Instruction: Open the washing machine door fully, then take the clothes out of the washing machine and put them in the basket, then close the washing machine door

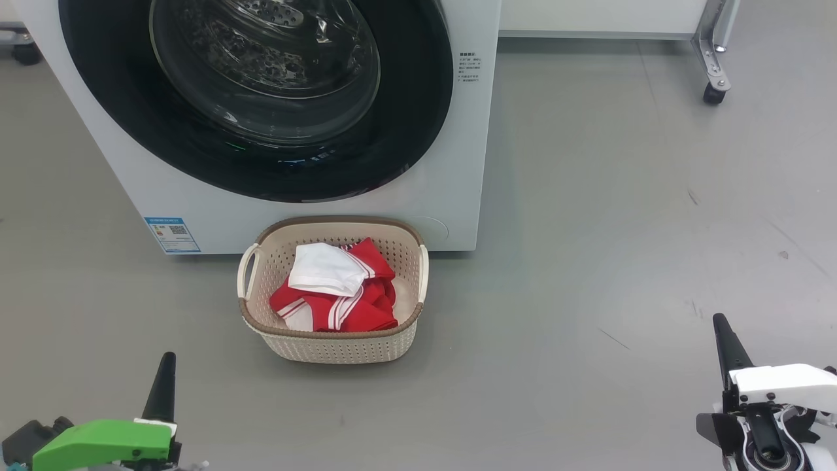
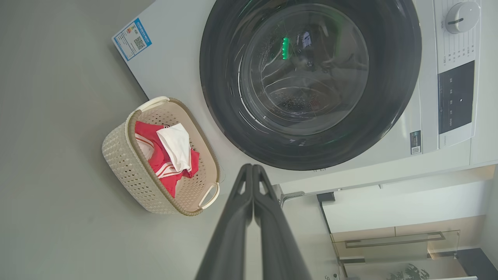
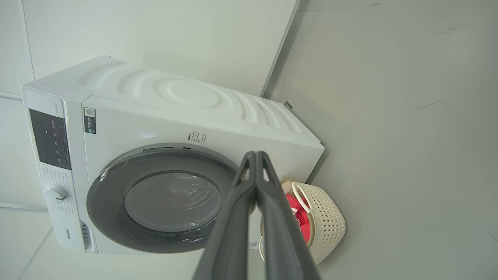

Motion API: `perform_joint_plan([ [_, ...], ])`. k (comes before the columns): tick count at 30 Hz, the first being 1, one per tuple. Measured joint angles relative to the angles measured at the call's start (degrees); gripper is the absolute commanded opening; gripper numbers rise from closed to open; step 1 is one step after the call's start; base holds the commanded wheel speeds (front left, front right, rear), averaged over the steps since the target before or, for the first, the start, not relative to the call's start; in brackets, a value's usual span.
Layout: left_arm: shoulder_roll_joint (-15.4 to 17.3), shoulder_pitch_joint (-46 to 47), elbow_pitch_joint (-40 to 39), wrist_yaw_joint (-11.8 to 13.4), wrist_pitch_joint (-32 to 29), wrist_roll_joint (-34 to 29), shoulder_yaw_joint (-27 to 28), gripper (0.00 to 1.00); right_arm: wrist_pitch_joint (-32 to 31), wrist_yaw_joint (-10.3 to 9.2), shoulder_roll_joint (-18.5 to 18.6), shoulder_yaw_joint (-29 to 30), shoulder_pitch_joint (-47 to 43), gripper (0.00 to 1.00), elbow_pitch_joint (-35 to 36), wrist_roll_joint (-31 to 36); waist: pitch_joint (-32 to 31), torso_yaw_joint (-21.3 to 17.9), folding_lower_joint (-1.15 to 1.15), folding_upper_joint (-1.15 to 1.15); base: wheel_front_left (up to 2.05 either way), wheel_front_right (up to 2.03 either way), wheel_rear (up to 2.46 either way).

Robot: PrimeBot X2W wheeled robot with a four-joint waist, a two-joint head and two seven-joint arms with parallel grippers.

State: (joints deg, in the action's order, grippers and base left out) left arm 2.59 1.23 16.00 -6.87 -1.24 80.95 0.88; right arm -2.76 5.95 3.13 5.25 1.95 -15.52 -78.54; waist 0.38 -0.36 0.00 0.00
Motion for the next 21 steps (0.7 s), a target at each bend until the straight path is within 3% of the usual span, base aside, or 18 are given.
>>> perform_joint_plan([
  [15, 0.2, 1.6, 0.0, 0.0, -2.8, 10.3, 1.3, 0.00, -2.9, 0.55, -0.8, 2.1, 1.2, 0.00, -0.2, -10.7, -0.2, 0.3, 0.00, 0.00, 0.00, 0.00, 0.00],
  [21, 0.2, 1.9, -0.1, 0.0, -3.3, 11.7, 1.7, 0.00, -3.5, 1.01, -0.9, 2.6, 1.4, 0.00, -0.3, -13.1, -0.2, 0.4, 0.00, 0.00, 0.00, 0.00, 0.00],
])
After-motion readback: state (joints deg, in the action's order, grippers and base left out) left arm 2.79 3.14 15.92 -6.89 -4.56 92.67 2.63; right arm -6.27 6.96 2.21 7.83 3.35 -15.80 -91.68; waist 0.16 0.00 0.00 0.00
